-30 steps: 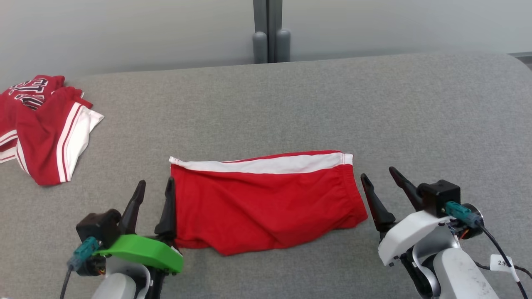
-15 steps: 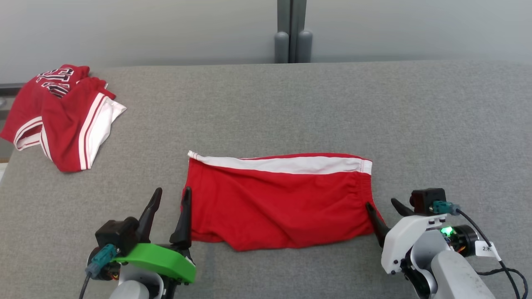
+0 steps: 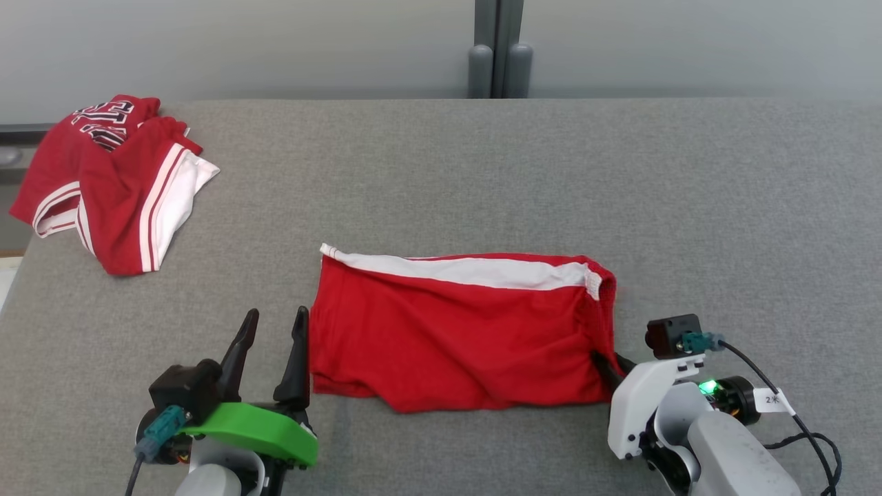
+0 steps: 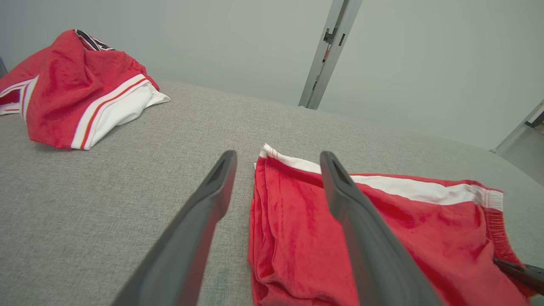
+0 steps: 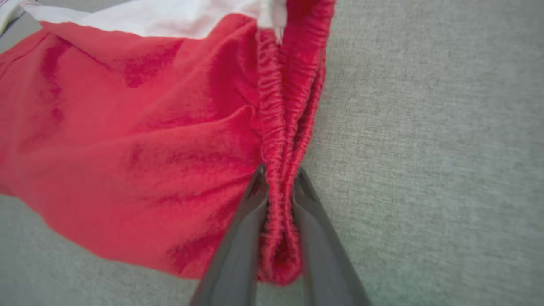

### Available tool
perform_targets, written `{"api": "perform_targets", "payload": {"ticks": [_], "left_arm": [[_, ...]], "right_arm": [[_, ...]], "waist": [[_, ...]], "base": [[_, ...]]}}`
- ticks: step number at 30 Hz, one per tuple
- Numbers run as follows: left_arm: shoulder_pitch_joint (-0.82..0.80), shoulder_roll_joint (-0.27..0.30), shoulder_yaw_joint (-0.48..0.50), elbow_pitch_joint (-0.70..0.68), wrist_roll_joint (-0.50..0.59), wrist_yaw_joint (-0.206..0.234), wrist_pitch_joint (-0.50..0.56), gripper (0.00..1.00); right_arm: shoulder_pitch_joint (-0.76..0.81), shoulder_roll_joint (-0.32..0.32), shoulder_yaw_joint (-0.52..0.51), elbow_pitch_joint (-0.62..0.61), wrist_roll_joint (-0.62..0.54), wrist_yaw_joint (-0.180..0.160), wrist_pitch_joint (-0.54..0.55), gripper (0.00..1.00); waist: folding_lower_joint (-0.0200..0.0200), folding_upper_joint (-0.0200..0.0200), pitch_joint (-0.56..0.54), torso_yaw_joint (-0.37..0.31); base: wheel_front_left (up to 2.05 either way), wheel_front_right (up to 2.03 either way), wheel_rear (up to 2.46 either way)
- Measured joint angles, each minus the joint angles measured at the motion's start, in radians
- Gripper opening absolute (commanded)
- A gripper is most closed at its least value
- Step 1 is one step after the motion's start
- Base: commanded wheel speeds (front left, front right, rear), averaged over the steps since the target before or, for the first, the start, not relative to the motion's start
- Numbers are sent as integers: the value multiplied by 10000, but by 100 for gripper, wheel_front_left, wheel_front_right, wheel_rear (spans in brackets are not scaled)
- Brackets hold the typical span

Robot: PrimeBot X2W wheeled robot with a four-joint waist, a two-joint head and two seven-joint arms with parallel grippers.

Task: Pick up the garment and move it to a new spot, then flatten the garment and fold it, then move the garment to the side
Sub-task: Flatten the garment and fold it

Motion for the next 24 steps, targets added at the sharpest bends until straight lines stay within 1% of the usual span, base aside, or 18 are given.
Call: {"api": "perform_targets", "payload": {"ticks": [1, 5, 9, 11, 15, 17, 21, 24], "left_arm": [[0, -12, 21, 2, 33, -15, 0, 100], [0, -58, 119, 35, 71, -63, 2, 100], [0, -105, 132, 109, 73, -86, 2, 100], [0, -134, 140, 117, 73, -88, 2, 100], [0, -199, 146, 161, 90, -132, 2, 100], [0, -228, 159, 178, 128, -150, 2, 100], [0, -307, 224, 238, 128, -161, 2, 100], [-1, -420, 328, 251, 102, -163, 2, 100]], "right_arm": [[-62, 8, 10, 58, 52, 0, -33, 0], [-333, 23, -134, 267, 155, 4, -19, 0], [-407, -25, -552, 184, 543, 4, 405, 0], [-407, -240, -779, -27, 706, 4, 639, 0], [-304, -1131, -1264, -662, 761, 2, 1197, 0], [-133, -1358, -1530, -1028, 823, 2, 1455, 0], [194, -1503, -1801, -1691, 961, 2, 1965, 0], [443, -1313, -1881, -2257, 1300, 0, 2297, 0]], "waist": [[0, 0, -2, -25], [0, 0, -65, -192], [0, 0, -158, -408], [0, 0, -190, -512], [0, 0, -212, -718], [0, 0, -205, -809], [0, 0, -187, -921], [0, 0, -170, -948]], "base": [[0, 0, 0], [0, 0, 0], [0, 0, 0], [0, 0, 0], [0, 0, 0], [0, 0, 0], [0, 0, 0], [0, 0, 0]]}}
